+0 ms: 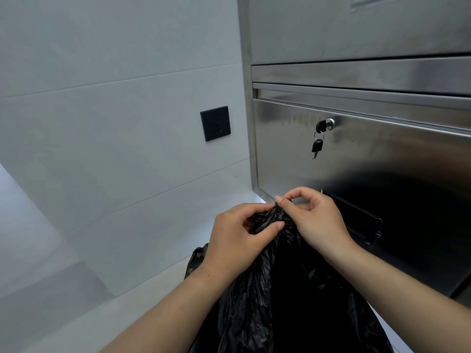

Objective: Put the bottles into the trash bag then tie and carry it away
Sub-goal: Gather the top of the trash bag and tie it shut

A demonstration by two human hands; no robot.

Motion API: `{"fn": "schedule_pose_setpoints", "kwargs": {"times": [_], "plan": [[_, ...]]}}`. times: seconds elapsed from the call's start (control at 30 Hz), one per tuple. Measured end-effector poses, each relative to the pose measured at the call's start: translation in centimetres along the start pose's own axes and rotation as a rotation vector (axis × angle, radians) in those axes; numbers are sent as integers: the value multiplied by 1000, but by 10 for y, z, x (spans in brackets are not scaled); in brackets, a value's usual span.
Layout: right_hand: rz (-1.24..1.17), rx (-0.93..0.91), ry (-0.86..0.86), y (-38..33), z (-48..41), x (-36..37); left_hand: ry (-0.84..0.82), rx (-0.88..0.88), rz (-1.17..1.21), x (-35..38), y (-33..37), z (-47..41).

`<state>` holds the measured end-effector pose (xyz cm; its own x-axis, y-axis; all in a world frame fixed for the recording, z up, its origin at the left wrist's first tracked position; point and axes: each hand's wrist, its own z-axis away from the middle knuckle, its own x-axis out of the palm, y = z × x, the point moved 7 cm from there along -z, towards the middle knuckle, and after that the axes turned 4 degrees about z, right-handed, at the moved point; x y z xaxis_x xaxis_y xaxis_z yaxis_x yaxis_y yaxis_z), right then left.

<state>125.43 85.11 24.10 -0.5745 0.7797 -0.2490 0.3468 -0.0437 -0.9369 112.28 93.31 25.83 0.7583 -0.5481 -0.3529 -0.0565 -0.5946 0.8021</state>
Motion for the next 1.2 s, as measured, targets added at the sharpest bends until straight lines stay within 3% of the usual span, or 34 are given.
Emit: {"fn": "schedule_pose_setpoints", "kwargs": {"times": [0.23,0.43,0.53,0.67,0.8,1.0,1.2], "plan": [[-131,-113,-257,-8,7,14,44,-126,59,-11,-16,-9],[277,-347,-189,-20,13,16,32,-271,157,-12,-28,-15],[373,-396,-177,-26,13,16,-40,-314,224,-11,-28,-14],[412,-446,-151,-33,12,13,-187,-257,229,-11,-22,-14],[463,-479,-151,-39,12,14,-173,-181,135,-15,-20,-16],[444,-368,-242,-32,10,17,-156,4,-57,-18,-17,-16],[8,-114,-406,-21,9,20,-180,26,-31,-15,-14,-15]]}}
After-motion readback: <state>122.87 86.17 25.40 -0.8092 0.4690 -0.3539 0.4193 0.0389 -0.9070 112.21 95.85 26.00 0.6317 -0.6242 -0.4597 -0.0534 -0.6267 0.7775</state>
